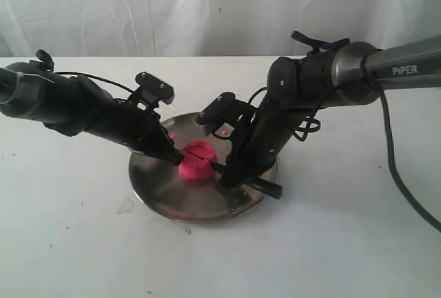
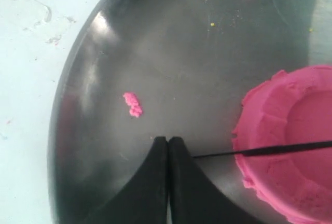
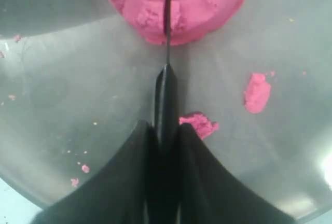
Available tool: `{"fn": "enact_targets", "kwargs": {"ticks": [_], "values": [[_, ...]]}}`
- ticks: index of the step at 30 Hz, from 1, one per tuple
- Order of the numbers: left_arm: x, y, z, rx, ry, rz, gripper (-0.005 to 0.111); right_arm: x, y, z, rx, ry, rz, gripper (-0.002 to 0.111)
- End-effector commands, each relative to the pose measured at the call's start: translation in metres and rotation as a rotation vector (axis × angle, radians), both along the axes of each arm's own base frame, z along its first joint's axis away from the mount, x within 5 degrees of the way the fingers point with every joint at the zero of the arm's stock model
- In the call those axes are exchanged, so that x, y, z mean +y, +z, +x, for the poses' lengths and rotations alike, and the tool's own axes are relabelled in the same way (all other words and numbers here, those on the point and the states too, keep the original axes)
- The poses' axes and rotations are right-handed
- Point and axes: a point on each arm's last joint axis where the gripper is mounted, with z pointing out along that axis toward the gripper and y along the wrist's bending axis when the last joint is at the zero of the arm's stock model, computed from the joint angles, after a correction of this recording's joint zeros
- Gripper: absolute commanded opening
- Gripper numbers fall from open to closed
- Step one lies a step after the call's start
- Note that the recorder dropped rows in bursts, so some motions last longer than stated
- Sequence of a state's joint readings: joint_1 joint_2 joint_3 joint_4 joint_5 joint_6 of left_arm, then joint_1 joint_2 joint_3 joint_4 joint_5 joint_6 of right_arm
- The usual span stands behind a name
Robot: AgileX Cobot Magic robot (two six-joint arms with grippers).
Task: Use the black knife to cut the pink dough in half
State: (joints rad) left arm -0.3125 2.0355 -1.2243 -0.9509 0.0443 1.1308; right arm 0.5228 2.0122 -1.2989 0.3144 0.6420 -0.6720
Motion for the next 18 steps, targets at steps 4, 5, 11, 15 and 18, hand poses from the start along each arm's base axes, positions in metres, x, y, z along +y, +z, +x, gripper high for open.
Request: {"fn": "enact_targets", "kwargs": {"ticks": [4,5,11,15,18], "values": [[-0.001,-0.014,-0.003,0.059,-0.006,-0.012,0.0,0.0,0.0,0.001,-0.001,-0.007,0.004,0.0],[-0.001,-0.013,-0.003,0.057,-0.006,-0.013,0.0,0.0,0.0,0.001,-0.001,-0.007,0.004,0.0],[0.0,0.016,-0.003,-0.027,0.001,-0.02,0.0,0.0,0.0,0.001,0.003,-0.007,0.004,0.0],[0.001,0.051,-0.007,-0.101,-0.007,-0.051,0.0,0.0,0.0,0.001,0.003,-0.007,0.004,0.0],[0.001,0.076,-0.014,-0.139,-0.03,-0.08,0.0,0.0,0.0,0.001,0.003,-0.007,0.004,0.0]]}}
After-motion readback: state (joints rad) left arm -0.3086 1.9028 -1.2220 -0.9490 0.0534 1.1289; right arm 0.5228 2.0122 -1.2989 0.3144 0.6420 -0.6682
